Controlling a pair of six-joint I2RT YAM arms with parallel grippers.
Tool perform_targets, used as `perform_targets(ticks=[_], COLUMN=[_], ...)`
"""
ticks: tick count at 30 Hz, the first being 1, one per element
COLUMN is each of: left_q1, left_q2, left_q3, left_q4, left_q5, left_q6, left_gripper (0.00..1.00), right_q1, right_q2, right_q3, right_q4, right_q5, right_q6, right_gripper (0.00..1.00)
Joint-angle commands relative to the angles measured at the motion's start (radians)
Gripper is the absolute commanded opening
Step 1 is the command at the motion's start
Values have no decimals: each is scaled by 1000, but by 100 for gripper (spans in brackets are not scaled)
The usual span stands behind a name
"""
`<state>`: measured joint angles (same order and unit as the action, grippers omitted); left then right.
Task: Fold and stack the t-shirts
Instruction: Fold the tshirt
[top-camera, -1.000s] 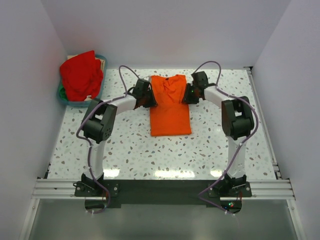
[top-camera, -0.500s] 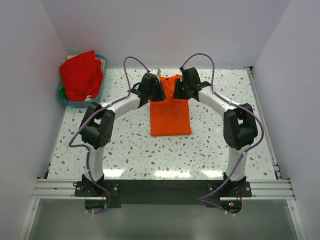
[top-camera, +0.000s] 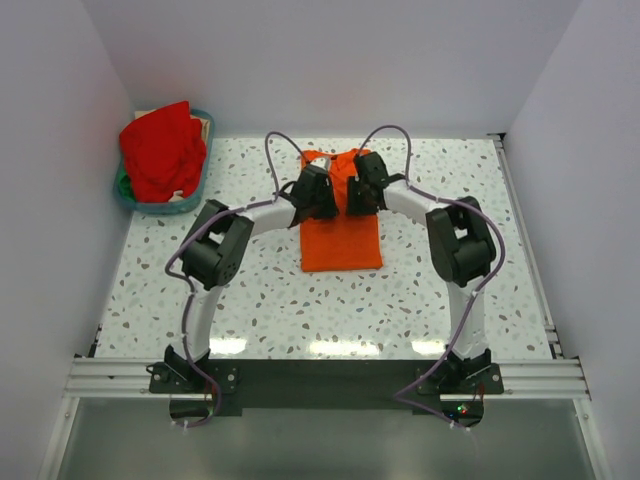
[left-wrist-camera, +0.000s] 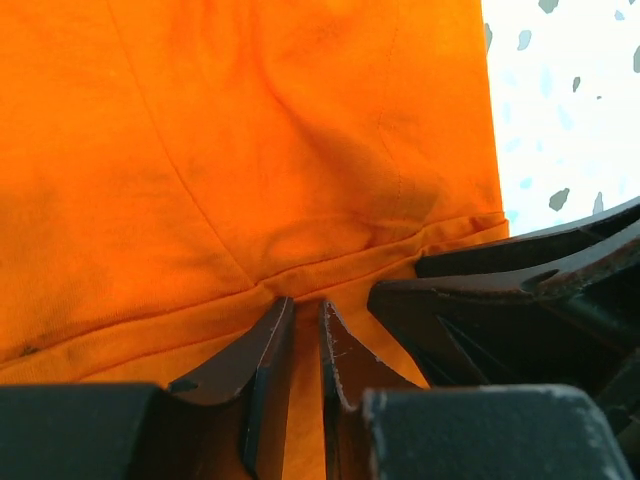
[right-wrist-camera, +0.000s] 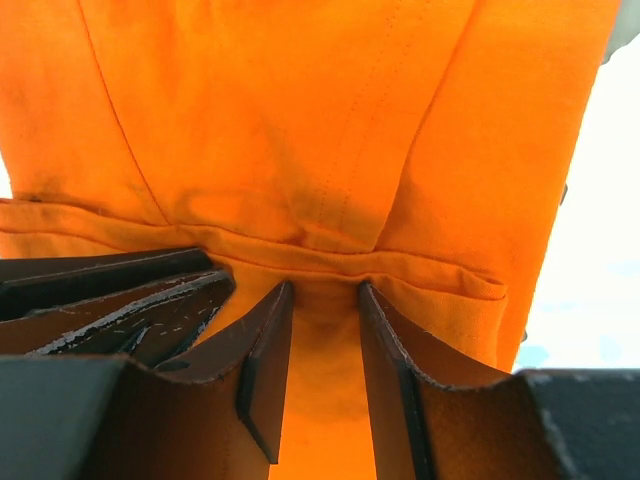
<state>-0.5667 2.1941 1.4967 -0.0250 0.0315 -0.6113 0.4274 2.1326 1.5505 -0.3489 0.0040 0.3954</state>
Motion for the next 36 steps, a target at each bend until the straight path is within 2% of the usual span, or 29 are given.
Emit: perform_targets(ticks=[1, 8, 14, 21, 26, 29, 31, 33, 36], left_q1=[-12, -59, -104, -127, -127, -125, -125, -125, -125], left_q2=[-16, -125, -253, -450, -586, -695, -791, -861, -1046], left_q3=[-70, -245, -482, -725, -744, -748, -769, -829, -941], left_q4=[-44, 5, 97, 165, 111, 56, -14, -70, -133], left_q5=[-105, -150, -160, -160, -170, -165, -168, -160, -127], left_q6=[-37, -110, -162, -200, -151, -122, -128, -166, -234], left_gripper=[21, 21, 21, 21, 26, 36, 42, 44, 44], right_q1=[24, 74, 163, 234, 234, 232, 232, 232, 234], right_q2=[-3, -83, -154, -334, -462, -577, -634, -726, -841], right_q3=[-56, -200, -345, -545, -567, -592, -648, -737, -877], right_q4=[-16, 10, 33, 94, 65, 48, 59, 76, 93], right_q5=[68, 60, 53, -2, -32, -62, -91, -133, -189], right_q6=[5, 26, 62, 123, 149, 192, 239, 276, 365], right_gripper=[37, 37, 36, 38, 46, 50, 50, 51, 51])
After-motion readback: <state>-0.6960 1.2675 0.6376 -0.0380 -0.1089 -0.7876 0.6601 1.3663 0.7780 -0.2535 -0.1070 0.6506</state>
